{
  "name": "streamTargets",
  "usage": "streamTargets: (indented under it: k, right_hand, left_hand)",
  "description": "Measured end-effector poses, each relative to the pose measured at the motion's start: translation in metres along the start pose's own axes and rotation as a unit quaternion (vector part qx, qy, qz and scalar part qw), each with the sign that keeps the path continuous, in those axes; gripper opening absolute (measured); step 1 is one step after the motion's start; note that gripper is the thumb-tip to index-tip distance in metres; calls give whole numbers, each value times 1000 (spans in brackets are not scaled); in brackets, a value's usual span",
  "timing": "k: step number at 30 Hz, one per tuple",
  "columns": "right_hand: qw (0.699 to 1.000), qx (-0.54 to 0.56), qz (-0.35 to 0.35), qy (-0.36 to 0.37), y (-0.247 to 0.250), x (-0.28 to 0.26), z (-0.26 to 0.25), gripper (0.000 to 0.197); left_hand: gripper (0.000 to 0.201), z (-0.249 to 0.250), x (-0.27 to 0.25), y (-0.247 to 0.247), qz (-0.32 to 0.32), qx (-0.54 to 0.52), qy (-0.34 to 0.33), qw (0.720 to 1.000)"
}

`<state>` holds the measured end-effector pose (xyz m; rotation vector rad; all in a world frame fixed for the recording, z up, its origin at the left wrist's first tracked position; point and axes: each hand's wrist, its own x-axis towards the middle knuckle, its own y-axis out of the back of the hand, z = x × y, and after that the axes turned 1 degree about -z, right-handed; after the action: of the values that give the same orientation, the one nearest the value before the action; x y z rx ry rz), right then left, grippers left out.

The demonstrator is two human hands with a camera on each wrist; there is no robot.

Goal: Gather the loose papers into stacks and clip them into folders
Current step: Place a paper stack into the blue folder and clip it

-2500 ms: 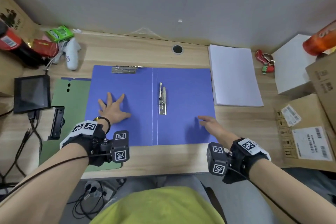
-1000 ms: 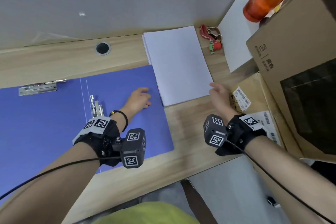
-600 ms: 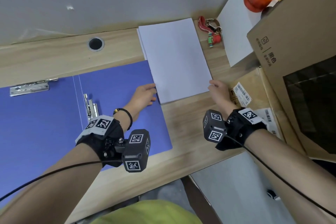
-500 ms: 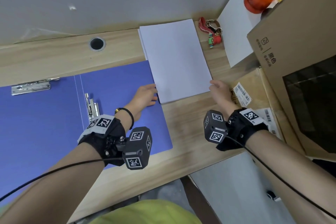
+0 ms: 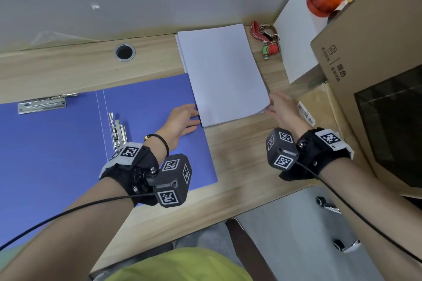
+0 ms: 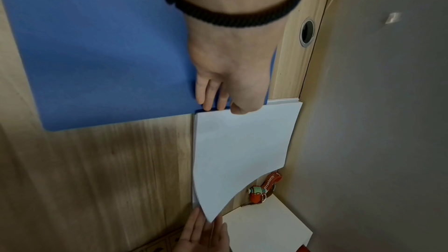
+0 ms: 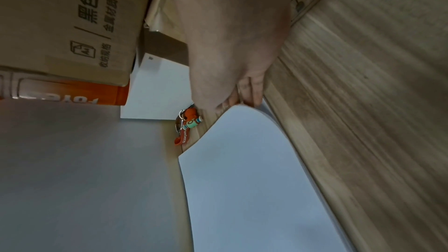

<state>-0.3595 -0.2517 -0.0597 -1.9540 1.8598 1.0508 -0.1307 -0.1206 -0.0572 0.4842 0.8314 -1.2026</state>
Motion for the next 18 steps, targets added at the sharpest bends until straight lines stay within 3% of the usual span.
streamTargets:
  k: [2, 6, 10, 14, 18]
  right_hand:
    - [999, 15, -18, -35, -4, 4, 0, 28]
    - [995, 41, -58, -76, -14, 4, 4, 7]
    - [988, 99, -69, -94, -18, 3, 3, 16]
    - [995, 73, -67, -30, -10, -7, -5, 29]
    - [990, 126, -62, 30, 4, -37, -13, 30]
  left_hand:
    - [45, -1, 0, 2, -5, 2, 6, 1000]
    - [40, -1, -4, 3, -20, 13, 5, 1000]
    - [30, 0, -6, 4, -30, 19, 0, 999]
    - [41, -3, -4, 7, -14, 14, -8, 1000]
    - [33, 0, -9, 12, -8, -27, -51, 998]
